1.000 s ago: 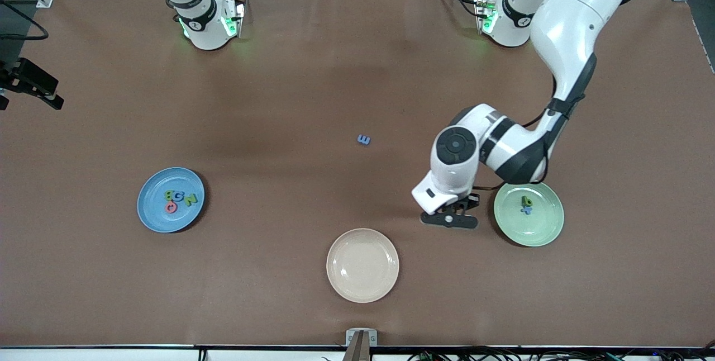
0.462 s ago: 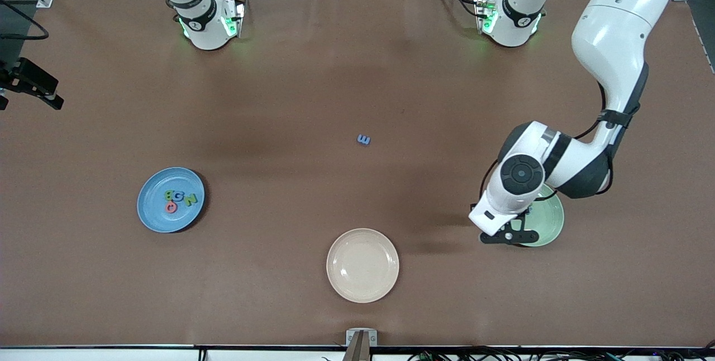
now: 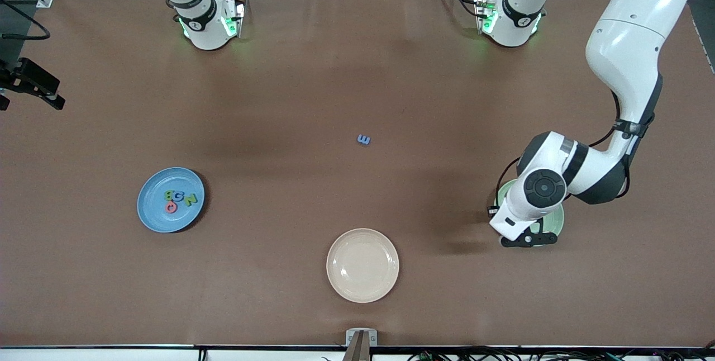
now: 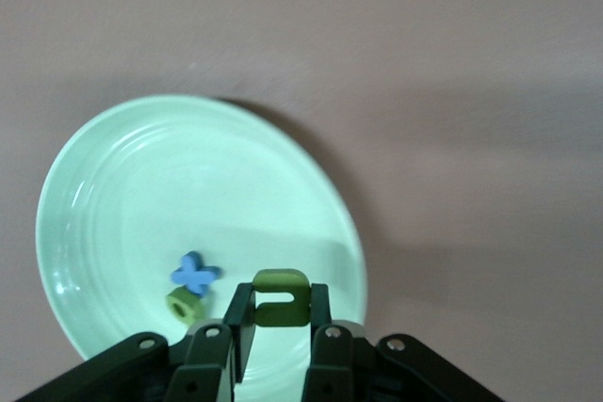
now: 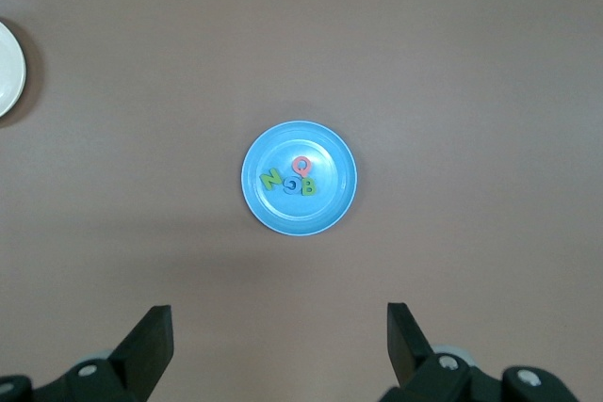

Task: Sort uppercase to blue plate, lowercase to green plate
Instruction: 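Carry the green c to the green plate and open the left gripper, then move the left gripper to the blue 3 and grasp it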

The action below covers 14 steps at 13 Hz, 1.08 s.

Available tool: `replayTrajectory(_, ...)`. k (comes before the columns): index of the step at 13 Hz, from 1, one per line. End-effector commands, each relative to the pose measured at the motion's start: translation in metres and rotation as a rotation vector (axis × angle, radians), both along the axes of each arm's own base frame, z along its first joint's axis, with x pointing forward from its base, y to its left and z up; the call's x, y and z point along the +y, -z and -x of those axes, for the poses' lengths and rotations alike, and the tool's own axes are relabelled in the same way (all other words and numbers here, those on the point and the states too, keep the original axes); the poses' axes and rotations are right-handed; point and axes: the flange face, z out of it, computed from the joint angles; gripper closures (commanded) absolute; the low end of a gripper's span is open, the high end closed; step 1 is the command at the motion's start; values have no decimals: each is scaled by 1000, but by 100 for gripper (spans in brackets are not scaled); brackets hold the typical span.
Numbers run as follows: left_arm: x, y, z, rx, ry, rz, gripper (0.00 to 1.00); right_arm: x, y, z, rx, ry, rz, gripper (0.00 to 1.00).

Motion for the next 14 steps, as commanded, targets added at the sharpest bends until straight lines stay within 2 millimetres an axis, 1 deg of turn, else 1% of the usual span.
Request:
replayTrajectory(1, 10, 11, 13, 25, 24, 8, 75, 0, 1, -3, 4, 21, -1, 0)
replayTrajectory(2, 28, 16, 13, 34, 6, 6, 53, 0, 1, -2, 5, 20, -1, 0)
replayTrajectory(3, 36, 18, 14, 39, -4, 6, 16, -1, 1, -3, 4, 22, 0, 0)
replayTrajectory(4, 31, 13, 18, 38, 7, 2, 2, -3, 2, -3, 5, 25, -1, 0)
replayTrajectory(5, 13, 2, 22, 31, 31, 11, 1, -5, 2, -3, 7, 28, -1, 0)
replayTrajectory(6, -7, -5, 27, 30, 42, 27, 1, -6, 3, -3, 10, 29, -1, 0)
replayTrajectory(8, -51, -20, 43, 38, 49, 50, 1, -8, 3, -3, 10, 35, -2, 0)
replayTrajectory(10, -112, -40, 69, 12, -2, 76, 1, -13, 7, -2, 20, 45, -10, 0)
replayTrajectory(11, -140, -49, 83, 2, -12, 93, 1, -21, 11, -1, 29, 63, -37, 0)
replayTrajectory(12, -169, -52, 97, -4, -24, 99, 1, -27, 12, -1, 32, 73, -46, 0)
replayTrajectory(14, -232, -51, 132, -27, -159, 105, 1, -23, 10, -1, 31, 64, -42, 0)
